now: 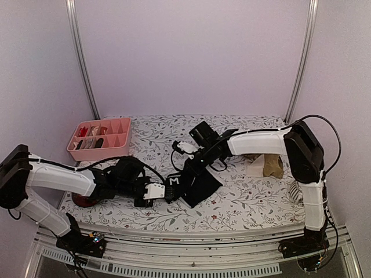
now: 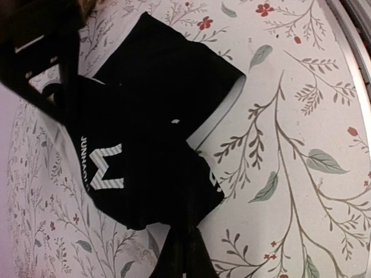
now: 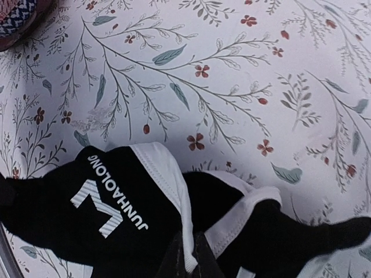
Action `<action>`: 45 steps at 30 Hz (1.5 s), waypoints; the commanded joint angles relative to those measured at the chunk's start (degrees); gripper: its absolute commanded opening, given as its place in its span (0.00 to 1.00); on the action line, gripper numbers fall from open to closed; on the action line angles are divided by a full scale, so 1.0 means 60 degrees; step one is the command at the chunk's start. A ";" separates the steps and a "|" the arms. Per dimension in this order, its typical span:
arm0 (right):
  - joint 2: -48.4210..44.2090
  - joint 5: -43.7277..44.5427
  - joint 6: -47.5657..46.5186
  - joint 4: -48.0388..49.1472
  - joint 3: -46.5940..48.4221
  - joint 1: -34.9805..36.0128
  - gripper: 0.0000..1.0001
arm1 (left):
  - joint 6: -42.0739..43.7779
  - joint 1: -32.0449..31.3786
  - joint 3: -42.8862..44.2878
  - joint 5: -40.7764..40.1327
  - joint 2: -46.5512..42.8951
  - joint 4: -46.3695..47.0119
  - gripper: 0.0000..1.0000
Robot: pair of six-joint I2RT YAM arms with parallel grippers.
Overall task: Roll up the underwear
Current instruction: Adjust the underwear at the center of the board.
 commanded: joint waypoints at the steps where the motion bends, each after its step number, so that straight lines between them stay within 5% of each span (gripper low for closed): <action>1: -0.2685 0.1173 0.0189 0.2474 -0.2199 0.0036 0.03 | -0.0628 0.0608 0.0516 -0.0247 -0.0888 0.0305 0.00; 12: -0.7206 0.2218 0.1788 0.3247 -0.7332 0.1060 0.26 | 0.0104 0.0200 0.0341 -0.0106 -0.0883 -0.0159 0.00; 16: -0.7881 0.2443 0.2339 0.2747 -0.8060 0.1520 0.31 | 0.0572 -0.0048 -0.0152 -0.0094 -0.0712 0.0083 0.01; 18: -0.7943 0.2419 0.2340 0.2625 -0.8008 0.1528 0.42 | 0.0805 -0.0142 -0.0296 -0.0147 -0.0721 0.0181 0.02; 24: -0.6323 0.2734 0.1352 0.1945 -0.5921 0.1494 0.76 | 0.1223 -0.0550 -0.0891 -0.0459 -0.0761 0.0596 0.04; 29: -0.3578 0.2453 0.0536 0.1034 -0.3050 0.1233 0.86 | 0.1354 -0.0814 -0.1145 -0.0760 -0.0461 0.1020 0.04; 37: -0.0361 0.0664 0.0198 -0.0538 0.0446 0.0415 0.91 | 0.1395 -0.0976 -0.1429 -0.1088 -0.0245 0.1510 0.04; 45: -0.0145 -0.0676 -0.0164 -0.0957 0.0526 0.0370 0.89 | 0.1293 -0.0966 -0.1492 -0.1112 -0.0420 0.1555 0.04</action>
